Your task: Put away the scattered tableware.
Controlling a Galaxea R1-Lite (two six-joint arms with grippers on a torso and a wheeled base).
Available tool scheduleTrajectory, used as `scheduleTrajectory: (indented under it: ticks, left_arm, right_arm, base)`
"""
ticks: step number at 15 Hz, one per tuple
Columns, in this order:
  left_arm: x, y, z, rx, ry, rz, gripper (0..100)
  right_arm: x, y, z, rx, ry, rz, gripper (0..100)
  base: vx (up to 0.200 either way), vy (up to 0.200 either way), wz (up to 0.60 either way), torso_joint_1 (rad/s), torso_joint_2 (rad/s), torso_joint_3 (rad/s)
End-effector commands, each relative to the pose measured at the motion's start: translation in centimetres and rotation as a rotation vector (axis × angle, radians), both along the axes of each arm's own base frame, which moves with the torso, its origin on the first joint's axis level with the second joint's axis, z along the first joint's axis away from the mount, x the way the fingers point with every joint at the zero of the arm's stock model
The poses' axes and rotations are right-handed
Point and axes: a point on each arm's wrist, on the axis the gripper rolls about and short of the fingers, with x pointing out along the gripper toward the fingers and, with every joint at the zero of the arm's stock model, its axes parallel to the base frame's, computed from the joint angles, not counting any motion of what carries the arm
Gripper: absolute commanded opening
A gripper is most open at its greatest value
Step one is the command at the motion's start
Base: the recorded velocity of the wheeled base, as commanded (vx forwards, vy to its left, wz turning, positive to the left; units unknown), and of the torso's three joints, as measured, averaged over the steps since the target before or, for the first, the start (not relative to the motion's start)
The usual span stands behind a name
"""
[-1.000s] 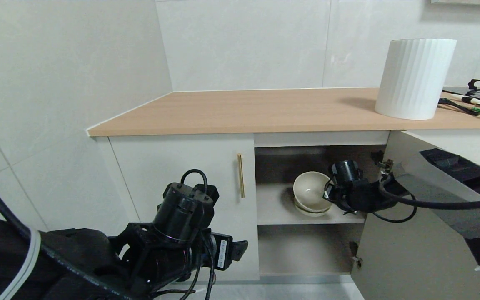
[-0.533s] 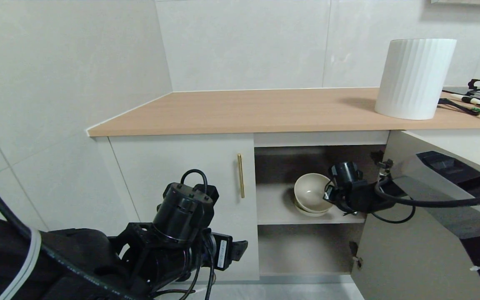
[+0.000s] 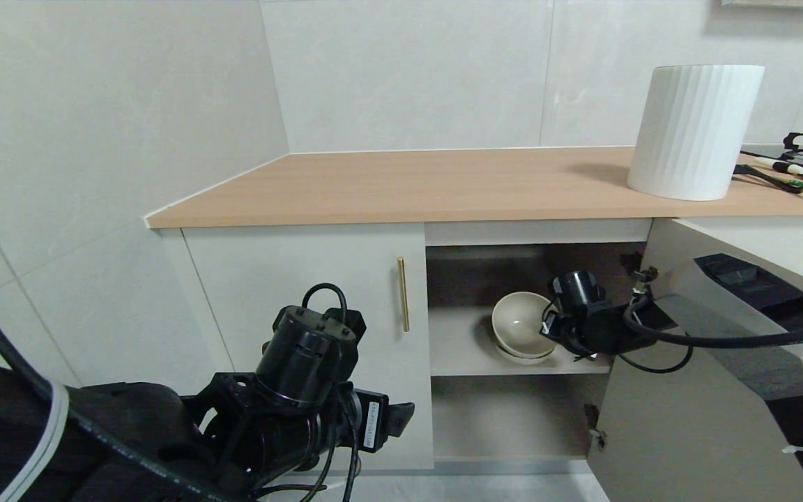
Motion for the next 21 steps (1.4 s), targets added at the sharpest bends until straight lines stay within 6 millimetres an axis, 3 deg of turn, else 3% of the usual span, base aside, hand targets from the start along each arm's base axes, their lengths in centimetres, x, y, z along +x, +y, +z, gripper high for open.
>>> scheduleTrajectory:
  ticks: [1, 2, 3, 11, 13, 16, 18, 21]
  left_arm:
    - [0.0, 0.0, 0.0, 0.0, 0.0, 0.001, 100]
    - [0.0, 0.0, 0.0, -0.002, -0.001, 0.002, 100]
    - [0.0, 0.0, 0.0, -0.001, -0.001, 0.001, 100]
    - [0.0, 0.0, 0.2, -0.005, -0.005, 0.002, 100]
    - [0.0, 0.4, 1.0, -0.022, -0.027, 0.012, 100]
    - [-0.4, 4.0, 5.6, -0.088, -0.165, 0.082, 100]
    - [-1.3, 5.8, 7.2, -0.1, -0.196, 0.119, 100]
    - [-5.8, 9.0, 10.2, -0.107, -0.199, 0.136, 100]
  right_arm:
    - [0.0, 0.0, 0.0, 0.0, -0.001, 0.0, 0]
    - [0.0, 0.0, 0.0, 0.0, -0.001, 0.0, 0]
    - [0.0, 0.0, 0.0, 0.0, -0.001, 0.0, 100]
    - [-0.2, 0.0, 0.3, 0.001, 0.009, 0.005, 100]
    - [-1.1, 0.2, 2.3, -0.002, 0.032, 0.011, 100]
    - [-5.6, 1.9, 5.8, -0.015, 0.076, 0.089, 100]
    - [-7.9, 1.5, 8.3, -0.047, 0.065, 0.143, 100]
    - [-15.3, 0.6, 13.6, -0.071, 0.037, 0.362, 100]
  base:
    - [0.0, 0.0, 0.0, 0.0, 0.0, 0.0]
    - [0.0, 0.0, 0.0, 0.0, 0.0, 0.0]
    - [0.0, 0.0, 0.0, 0.0, 0.0, 0.0]
    - [0.0, 0.0, 0.0, 0.0, 0.0, 0.0]
    - [0.0, 0.0, 0.0, 0.0, 0.0, 0.0]
    - [0.0, 0.0, 0.0, 0.0, 0.0, 0.0]
    - [0.0, 0.0, 0.0, 0.0, 0.0, 0.0]
    - [0.0, 0.0, 0.0, 0.0, 0.0, 0.0]
